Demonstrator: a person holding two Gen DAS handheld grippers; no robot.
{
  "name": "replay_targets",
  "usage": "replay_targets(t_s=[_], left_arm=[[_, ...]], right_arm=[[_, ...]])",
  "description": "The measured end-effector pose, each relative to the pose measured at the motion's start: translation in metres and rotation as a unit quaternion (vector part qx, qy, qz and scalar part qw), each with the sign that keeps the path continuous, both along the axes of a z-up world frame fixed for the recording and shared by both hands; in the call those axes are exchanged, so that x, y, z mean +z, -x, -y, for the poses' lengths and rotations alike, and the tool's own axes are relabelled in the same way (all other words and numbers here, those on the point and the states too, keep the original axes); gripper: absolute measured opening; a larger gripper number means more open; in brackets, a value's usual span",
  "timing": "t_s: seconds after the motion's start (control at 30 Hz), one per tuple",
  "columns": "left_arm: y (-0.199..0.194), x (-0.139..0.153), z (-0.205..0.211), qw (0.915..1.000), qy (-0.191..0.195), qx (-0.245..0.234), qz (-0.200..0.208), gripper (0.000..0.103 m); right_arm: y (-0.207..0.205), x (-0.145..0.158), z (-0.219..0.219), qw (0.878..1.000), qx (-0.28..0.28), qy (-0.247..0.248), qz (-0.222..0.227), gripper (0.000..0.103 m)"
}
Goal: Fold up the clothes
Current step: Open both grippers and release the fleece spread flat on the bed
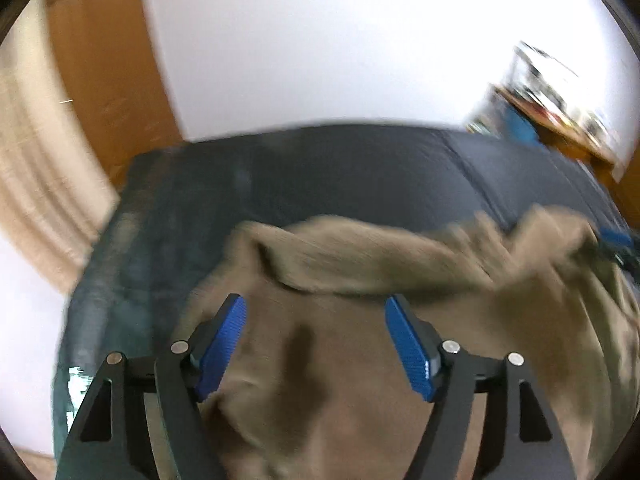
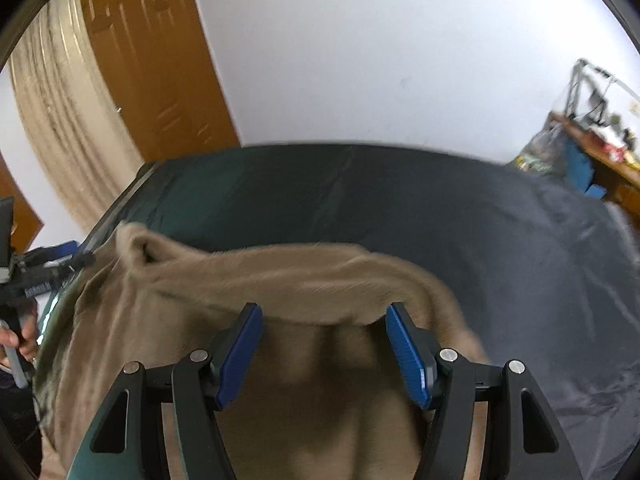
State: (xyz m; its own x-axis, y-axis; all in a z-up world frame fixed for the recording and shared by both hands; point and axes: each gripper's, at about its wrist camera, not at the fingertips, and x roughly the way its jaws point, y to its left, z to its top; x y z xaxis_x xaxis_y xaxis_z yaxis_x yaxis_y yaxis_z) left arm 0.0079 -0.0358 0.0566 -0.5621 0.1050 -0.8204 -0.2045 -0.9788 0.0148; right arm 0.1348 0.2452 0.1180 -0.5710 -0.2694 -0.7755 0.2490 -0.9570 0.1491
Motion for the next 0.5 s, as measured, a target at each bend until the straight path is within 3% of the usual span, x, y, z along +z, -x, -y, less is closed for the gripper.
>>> replay_targets(t_s=[0.13, 0.3, 0.43, 0.5], left_arm=[[0.013, -0.019, -0.036, 0.9991, 0.027, -0.025, 0.022, 0.076], [0.058, -0.026, -0.056, 0.9986, 0.046, 0.002, 0.027, 0.076], [0.093, -0.03, -0.058, 0.9968, 0.069, 0.039, 0.011, 0.076], [0.105, -0.029, -0.057, 0.9951, 0.083, 0.055, -0.004, 0.076]], right_arm=[[0.011, -0.019, 0.012, 0.999, 0.012, -0.01, 0.033, 0.066], [0.038, -0.042, 0.012, 0.997, 0.0, -0.032, 0.065, 0.066], [0.064, -0.052, 0.008, 0.996, -0.037, -0.078, 0.031, 0.066], [0.073, -0.055, 0.006, 0.995, -0.051, -0.078, 0.018, 0.066]])
